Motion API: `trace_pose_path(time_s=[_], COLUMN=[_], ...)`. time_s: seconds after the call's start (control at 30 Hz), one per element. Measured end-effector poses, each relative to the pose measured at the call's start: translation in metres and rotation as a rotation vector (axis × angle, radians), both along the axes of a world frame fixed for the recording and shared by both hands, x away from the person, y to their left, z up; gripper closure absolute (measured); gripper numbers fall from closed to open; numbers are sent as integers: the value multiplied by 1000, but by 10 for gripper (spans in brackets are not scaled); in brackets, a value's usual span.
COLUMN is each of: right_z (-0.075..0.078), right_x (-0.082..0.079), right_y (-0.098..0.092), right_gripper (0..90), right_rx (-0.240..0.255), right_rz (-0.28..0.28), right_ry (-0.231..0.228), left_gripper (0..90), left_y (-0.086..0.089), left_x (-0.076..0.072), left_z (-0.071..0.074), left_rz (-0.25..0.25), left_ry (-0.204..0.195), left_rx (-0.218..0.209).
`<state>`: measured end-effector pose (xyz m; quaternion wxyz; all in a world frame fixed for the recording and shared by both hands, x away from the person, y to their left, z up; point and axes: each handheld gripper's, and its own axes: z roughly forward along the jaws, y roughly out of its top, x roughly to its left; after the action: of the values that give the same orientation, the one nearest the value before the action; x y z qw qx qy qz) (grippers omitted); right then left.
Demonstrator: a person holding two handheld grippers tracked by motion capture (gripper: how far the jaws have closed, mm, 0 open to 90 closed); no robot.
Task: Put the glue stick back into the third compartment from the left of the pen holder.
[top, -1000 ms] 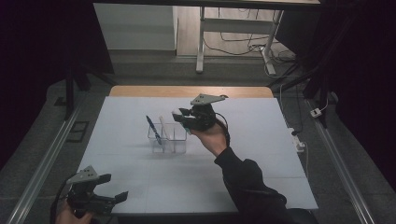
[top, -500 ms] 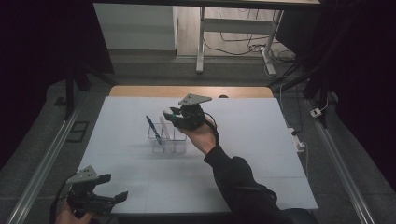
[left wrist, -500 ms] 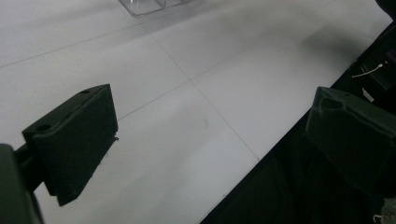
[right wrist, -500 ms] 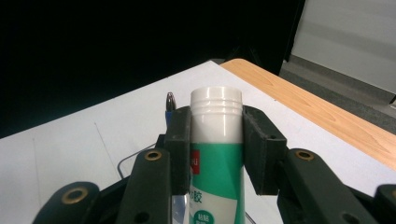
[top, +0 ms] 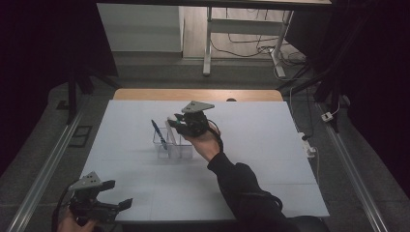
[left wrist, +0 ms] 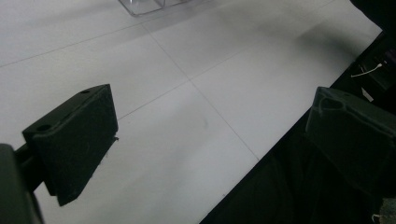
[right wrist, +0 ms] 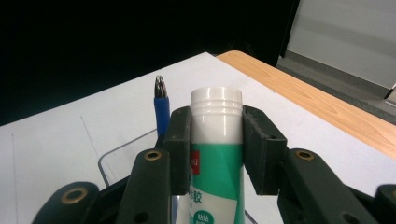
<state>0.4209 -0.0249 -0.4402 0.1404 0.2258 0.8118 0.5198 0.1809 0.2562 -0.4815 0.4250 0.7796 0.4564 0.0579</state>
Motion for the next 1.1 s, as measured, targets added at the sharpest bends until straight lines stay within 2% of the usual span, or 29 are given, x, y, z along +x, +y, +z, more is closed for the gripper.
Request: trace_pose_path(time_s=[0.4, 0.97, 1.03, 1.1], right_z=[-14, -21, -22, -23], right_x=[-2, -8, -8, -9], right_y=[1, -6, -7, -8], right_gripper=[649, 644, 642, 640], right_rx=[-18, -43, -60, -50], right_rz=[4, 18, 20, 18], right_ry=[10, 13, 9, 9], left_gripper=[22, 23, 23, 24], left_y=[0, -1, -1, -1], left_x=[0, 0, 0, 0], left_z=[0, 0, 0, 0], left_rz=[0, 0, 0, -1], left_ry=[-1, 0, 0, 0], left_rx=[0, 4, 4, 6])
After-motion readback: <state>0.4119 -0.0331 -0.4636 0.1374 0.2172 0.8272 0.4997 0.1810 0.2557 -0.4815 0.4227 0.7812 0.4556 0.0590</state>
